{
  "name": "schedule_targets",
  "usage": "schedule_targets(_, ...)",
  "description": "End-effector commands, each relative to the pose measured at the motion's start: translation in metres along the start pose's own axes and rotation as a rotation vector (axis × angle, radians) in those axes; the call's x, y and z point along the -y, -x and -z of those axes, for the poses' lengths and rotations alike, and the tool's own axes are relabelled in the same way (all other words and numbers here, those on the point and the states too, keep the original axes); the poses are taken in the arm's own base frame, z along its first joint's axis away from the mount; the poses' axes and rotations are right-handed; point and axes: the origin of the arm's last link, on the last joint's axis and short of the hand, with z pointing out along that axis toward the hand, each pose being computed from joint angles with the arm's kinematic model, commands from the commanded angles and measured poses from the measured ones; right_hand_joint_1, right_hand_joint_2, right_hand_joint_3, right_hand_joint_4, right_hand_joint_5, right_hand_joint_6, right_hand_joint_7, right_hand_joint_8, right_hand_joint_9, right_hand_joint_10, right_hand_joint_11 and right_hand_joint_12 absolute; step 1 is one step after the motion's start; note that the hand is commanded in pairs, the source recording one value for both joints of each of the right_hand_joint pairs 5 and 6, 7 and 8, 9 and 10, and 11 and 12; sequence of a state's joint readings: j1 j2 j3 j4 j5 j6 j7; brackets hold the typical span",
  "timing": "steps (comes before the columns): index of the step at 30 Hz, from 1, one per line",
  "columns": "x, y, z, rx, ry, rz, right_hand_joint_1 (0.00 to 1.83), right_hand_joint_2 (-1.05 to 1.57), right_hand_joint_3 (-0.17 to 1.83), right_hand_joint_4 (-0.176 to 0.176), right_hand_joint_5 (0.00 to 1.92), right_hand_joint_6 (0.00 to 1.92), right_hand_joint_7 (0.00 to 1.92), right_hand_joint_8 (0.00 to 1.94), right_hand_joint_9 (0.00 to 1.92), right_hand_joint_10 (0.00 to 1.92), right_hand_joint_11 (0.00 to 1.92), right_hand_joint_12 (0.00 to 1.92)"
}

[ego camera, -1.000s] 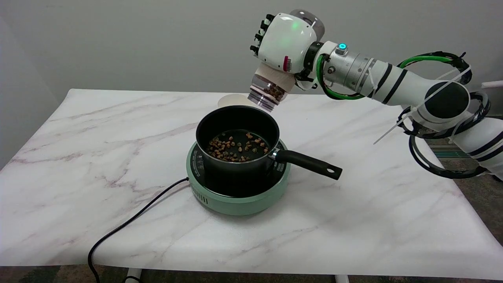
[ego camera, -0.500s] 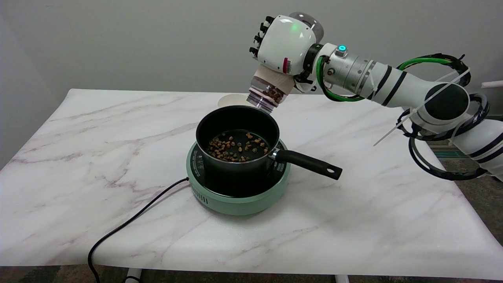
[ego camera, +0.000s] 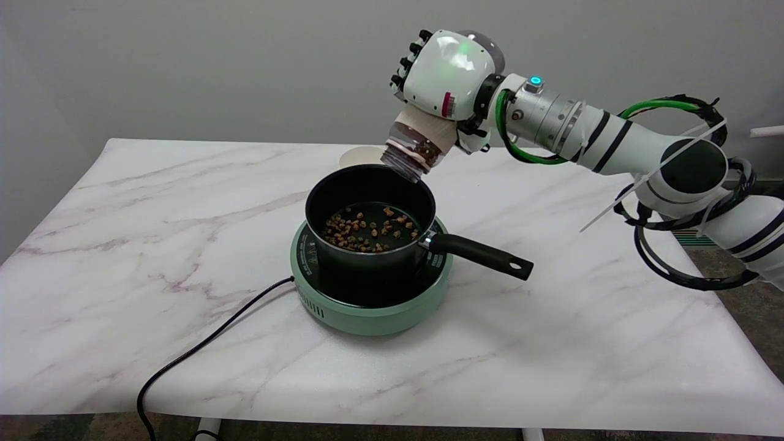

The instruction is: Place the bottle onto the table.

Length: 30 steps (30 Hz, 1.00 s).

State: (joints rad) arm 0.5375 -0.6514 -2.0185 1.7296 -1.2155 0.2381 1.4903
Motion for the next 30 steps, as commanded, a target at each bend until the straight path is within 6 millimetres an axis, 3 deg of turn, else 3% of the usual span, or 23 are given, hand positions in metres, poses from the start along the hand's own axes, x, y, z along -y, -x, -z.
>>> schedule_targets(1, 0.001, 0.004, 0.001, -0.010, 0.058, -0.173, 1.45, 0.18, 1.23, 0.000, 1.45, 1.45, 1.33, 1.33, 1.10, 1.10, 0.92, 0.92)
schedule_targets(10, -0.010, 0.018, 0.009, 0.008, 0.139, -0.345, 1.47, 0.07, 1.34, 0.000, 1.36, 1.36, 1.32, 1.32, 1.09, 1.09, 0.91, 0.91)
schedule_targets(16, -0.024, 0.036, 0.026, 0.025, 0.236, -0.481, 1.48, 0.09, 1.36, 0.000, 1.38, 1.38, 1.34, 1.34, 1.11, 1.11, 0.92, 0.92)
schedule_targets(30, -0.063, 0.079, 0.091, 0.040, 0.520, -0.768, 1.48, 0.14, 1.35, 0.000, 1.40, 1.40, 1.36, 1.36, 1.13, 1.13, 0.95, 0.95)
